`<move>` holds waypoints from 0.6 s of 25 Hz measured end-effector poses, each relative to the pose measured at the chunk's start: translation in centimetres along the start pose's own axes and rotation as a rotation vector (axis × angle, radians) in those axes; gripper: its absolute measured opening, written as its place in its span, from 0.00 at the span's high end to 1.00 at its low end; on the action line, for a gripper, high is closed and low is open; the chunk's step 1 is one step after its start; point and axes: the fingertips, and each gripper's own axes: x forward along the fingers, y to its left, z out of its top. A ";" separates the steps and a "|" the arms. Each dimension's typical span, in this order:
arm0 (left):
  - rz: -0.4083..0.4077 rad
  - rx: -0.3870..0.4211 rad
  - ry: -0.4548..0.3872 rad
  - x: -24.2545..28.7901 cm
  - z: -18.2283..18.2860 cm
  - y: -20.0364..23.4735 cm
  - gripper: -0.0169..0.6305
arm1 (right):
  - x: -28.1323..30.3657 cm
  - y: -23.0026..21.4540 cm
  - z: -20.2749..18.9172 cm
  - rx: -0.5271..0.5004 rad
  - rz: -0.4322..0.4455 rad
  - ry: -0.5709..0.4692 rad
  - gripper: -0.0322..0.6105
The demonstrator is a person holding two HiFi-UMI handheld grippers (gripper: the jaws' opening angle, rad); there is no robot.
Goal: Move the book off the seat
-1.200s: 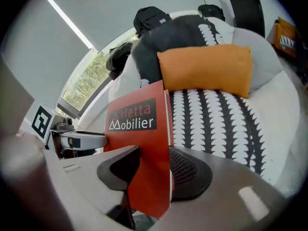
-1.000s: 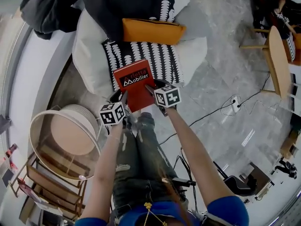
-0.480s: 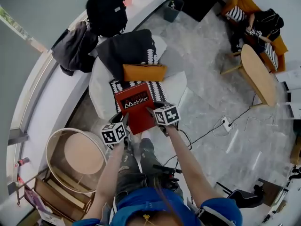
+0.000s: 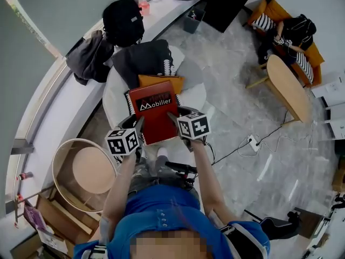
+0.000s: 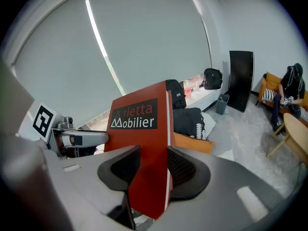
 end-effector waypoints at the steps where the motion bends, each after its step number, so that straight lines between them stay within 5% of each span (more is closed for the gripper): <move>1: -0.004 0.008 -0.005 -0.5 0.3 -0.7 0.78 | -0.9 0.1 0.1 0.000 -0.003 -0.008 0.67; 15: -0.026 0.097 -0.046 -4.3 2.3 -5.3 0.78 | -7.2 1.8 -0.1 0.027 -0.046 -0.125 0.68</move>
